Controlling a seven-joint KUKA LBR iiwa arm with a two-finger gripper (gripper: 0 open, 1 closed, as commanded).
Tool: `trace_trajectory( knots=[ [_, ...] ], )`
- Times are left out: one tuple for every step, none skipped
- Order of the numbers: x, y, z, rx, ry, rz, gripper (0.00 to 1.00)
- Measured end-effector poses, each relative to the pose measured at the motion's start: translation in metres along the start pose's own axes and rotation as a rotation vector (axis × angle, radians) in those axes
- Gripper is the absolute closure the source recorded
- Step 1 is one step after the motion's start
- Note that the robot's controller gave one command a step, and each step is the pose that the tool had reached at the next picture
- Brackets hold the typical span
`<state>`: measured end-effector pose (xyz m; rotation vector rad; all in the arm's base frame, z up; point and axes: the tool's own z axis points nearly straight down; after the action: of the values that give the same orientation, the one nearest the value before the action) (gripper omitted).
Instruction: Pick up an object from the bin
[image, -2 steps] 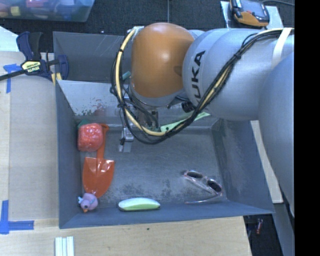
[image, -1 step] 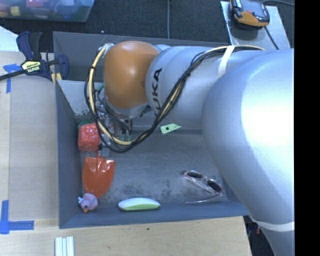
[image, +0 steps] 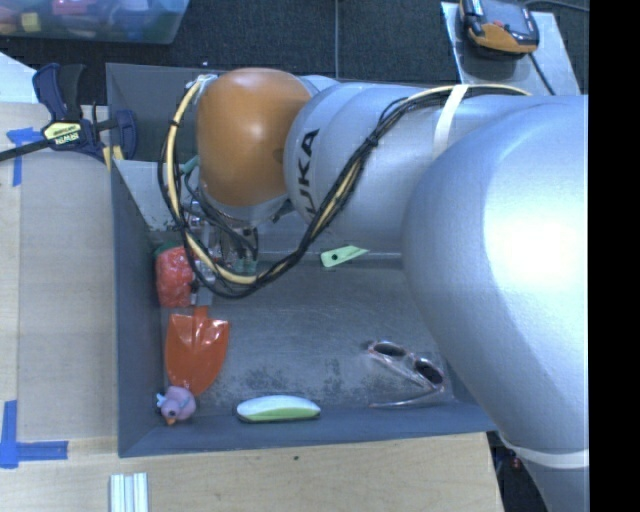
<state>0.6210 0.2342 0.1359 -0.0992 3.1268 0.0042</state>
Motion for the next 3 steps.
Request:
trace_trajectory(
  knots=[
    [-0.004,0.006,0.037,0.001,0.009,0.02,0.0],
    [-0.004,0.001,0.034,-0.002,-0.015,-0.078,0.0],
    [-0.007,0.003,0.054,0.009,-0.008,0.044,1.0]
  ],
)
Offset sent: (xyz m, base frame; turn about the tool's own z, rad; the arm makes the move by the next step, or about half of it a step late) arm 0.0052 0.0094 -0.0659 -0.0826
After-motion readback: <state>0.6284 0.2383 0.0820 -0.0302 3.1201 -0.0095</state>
